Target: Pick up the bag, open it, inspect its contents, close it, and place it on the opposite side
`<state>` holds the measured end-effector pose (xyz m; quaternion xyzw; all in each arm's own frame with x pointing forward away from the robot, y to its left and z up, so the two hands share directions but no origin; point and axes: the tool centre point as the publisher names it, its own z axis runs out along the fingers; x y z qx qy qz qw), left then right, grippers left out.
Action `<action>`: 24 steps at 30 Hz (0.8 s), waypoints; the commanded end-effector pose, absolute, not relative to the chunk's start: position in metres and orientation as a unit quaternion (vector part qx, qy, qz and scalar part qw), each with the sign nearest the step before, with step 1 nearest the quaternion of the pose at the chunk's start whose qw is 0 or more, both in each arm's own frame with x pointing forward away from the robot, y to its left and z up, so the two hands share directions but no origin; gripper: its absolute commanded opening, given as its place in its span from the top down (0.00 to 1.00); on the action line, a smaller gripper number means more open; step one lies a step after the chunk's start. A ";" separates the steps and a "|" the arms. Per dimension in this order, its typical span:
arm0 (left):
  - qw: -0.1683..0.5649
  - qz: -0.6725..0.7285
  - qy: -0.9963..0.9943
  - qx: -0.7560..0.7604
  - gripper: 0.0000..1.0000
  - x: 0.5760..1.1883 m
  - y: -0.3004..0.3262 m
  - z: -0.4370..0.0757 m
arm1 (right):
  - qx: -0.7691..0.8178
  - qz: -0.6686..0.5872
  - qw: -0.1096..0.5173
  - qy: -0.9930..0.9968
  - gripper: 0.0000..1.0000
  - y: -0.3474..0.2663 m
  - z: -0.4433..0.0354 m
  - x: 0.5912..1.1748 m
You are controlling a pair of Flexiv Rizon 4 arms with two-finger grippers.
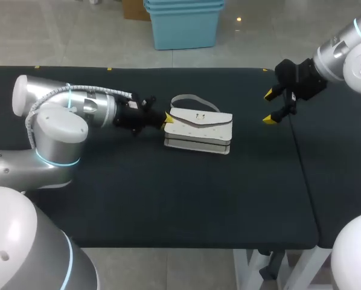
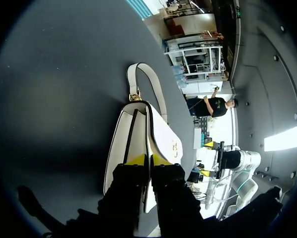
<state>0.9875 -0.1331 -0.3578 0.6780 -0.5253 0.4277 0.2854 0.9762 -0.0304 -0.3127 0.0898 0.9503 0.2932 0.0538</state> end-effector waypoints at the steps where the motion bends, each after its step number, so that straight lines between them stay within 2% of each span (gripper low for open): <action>1: 0.281 0.432 -0.521 0.681 0.07 0.985 -0.132 -0.358 | 0.090 0.293 0.053 0.950 0.00 -0.030 -0.313 0.977; 2: 0.281 0.432 -0.520 0.681 0.00 0.985 -0.131 -0.356 | 0.090 0.293 0.053 0.950 0.00 -0.030 -0.313 0.977; 16: 0.281 0.412 -0.561 0.661 0.00 0.972 -0.086 -0.309 | 0.089 0.291 0.063 0.951 0.00 -0.029 -0.307 0.976; 24: 0.260 0.344 -0.655 0.621 0.00 0.983 -0.065 -0.278 | 0.088 0.215 0.095 0.968 0.00 -0.010 -0.287 0.974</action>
